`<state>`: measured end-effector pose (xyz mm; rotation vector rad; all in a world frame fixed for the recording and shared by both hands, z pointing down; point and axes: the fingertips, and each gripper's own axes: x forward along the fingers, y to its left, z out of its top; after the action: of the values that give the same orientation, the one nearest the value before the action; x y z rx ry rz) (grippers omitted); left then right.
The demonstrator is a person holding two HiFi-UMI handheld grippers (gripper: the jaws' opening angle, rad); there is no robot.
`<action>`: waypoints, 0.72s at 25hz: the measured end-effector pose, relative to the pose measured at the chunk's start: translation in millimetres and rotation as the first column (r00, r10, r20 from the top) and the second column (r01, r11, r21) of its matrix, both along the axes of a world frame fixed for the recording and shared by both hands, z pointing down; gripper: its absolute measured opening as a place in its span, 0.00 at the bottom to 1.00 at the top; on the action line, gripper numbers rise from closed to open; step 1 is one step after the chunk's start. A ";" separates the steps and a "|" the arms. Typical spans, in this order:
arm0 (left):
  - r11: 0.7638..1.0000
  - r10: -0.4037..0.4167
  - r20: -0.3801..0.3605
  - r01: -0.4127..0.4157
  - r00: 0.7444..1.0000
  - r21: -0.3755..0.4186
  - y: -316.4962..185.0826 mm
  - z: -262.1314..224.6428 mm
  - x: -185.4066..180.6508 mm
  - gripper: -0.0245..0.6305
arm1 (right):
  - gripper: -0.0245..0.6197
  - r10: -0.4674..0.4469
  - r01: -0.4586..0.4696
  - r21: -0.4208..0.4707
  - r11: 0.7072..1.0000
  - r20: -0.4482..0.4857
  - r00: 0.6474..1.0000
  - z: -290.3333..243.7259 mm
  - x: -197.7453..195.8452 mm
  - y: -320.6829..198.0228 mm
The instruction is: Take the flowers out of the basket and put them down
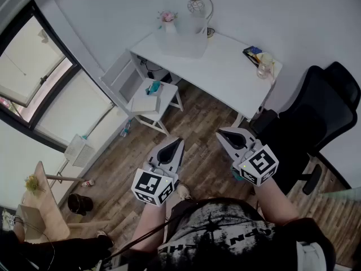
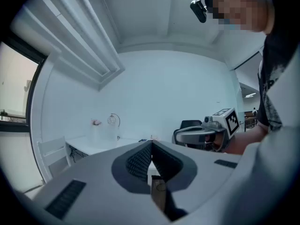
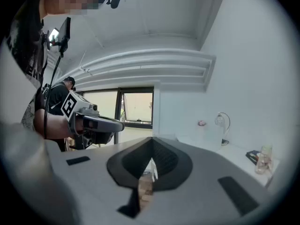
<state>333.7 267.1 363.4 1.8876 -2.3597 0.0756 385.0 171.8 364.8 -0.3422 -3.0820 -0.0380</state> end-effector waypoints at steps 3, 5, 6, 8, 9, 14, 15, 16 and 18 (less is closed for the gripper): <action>1.000 -0.008 0.002 0.008 1.000 -0.013 -3.2 4.9 3.8 0.06 | 0.06 -0.006 0.006 -0.001 1.000 -0.002 1.000 1.1 3.1 -3.2; 1.000 -0.009 0.005 0.009 1.000 -0.021 -6.2 6.9 5.5 0.06 | 0.06 -0.005 0.005 -0.001 1.000 0.001 1.000 0.1 4.7 -6.1; 1.000 -0.007 0.006 0.007 1.000 -0.024 -7.8 7.3 5.9 0.06 | 0.06 -0.004 0.004 0.000 1.000 0.003 1.000 -0.4 5.1 -7.7; 1.000 -0.003 0.001 0.003 1.000 -0.023 -10.5 7.3 6.9 0.06 | 0.06 -0.001 0.001 -0.001 1.000 0.006 1.000 -0.3 5.6 -10.1; 1.000 -0.001 -0.005 0.001 1.000 -0.019 -11.7 6.9 7.5 0.06 | 0.06 -0.001 0.001 -0.003 1.000 0.006 1.000 0.3 6.0 -11.0; 1.000 0.000 -0.008 0.000 1.000 -0.018 -19.4 7.1 8.3 0.06 | 0.06 0.003 -0.003 -0.012 1.000 0.012 1.000 1.1 8.3 -18.1; 1.000 -0.001 -0.008 0.000 1.000 -0.018 -21.2 7.9 8.4 0.06 | 0.06 0.006 -0.005 -0.016 1.000 0.016 1.000 0.5 8.8 -20.2; 1.000 0.000 -0.010 0.000 1.000 -0.018 -22.9 8.6 8.9 0.06 | 0.06 0.007 -0.007 -0.023 1.000 0.019 1.000 0.0 9.2 -22.3; 1.000 0.002 -0.016 -0.002 1.000 -0.017 -25.8 9.3 9.8 0.06 | 0.06 0.013 -0.012 -0.038 0.999 0.022 1.000 -0.2 9.7 -26.6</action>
<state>343.5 241.3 372.7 1.8761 -2.3393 0.0801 394.7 145.2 364.6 -0.3269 -3.1102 0.0163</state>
